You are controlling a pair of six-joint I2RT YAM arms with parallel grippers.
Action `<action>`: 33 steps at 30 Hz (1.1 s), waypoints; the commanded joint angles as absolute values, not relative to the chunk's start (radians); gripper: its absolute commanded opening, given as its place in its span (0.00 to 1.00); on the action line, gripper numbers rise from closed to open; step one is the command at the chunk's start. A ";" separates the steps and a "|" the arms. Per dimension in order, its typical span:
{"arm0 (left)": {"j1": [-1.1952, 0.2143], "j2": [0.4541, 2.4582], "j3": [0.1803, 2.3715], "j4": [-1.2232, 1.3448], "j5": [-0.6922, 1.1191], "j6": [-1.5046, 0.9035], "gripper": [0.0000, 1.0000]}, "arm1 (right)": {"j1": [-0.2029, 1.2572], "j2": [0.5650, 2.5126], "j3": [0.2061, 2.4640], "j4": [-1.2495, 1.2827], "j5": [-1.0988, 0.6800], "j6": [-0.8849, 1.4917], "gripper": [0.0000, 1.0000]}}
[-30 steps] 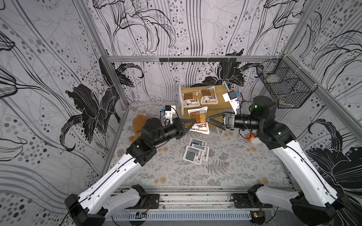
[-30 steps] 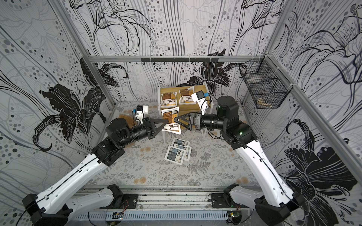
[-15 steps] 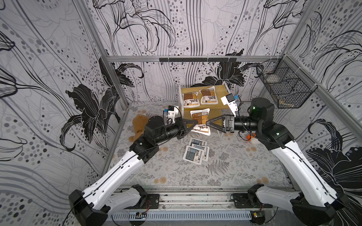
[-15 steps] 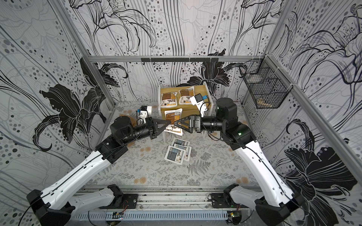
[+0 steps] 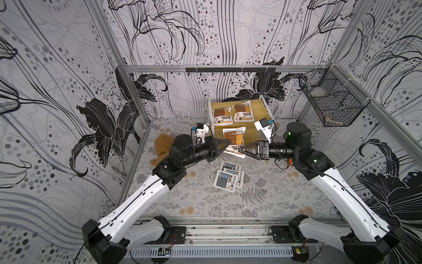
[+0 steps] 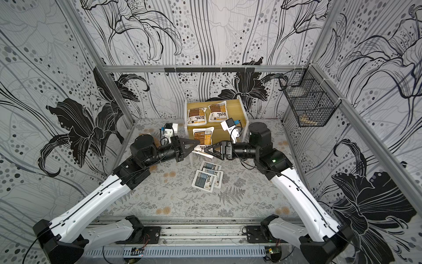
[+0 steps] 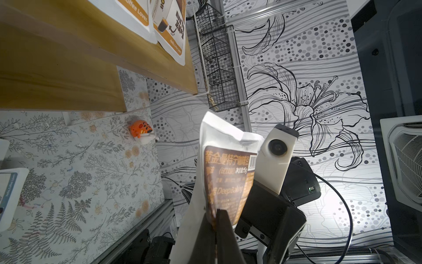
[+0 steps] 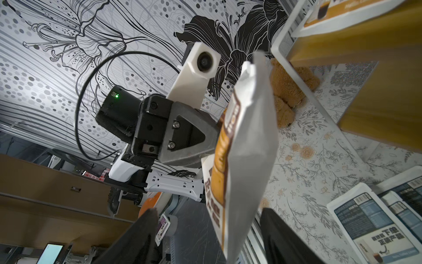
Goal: Place the bagged coffee beans on the shelf by color
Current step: Pick up the bagged coffee beans at the center of the board.
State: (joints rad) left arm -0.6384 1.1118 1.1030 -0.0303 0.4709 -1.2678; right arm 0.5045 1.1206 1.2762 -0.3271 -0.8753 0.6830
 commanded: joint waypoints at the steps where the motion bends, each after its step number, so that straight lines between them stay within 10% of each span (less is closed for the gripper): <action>1: -0.635 1.118 1.129 0.045 0.464 -1.275 0.00 | 0.523 1.100 1.272 -0.258 -0.877 0.708 0.71; 18: -0.636 1.113 1.123 0.042 0.476 -1.270 0.04 | 0.566 1.106 1.276 -0.202 -0.767 0.712 0.34; 33: -0.635 1.132 1.141 0.049 0.500 -1.278 0.16 | 0.566 1.086 1.264 -0.204 -0.725 0.711 0.28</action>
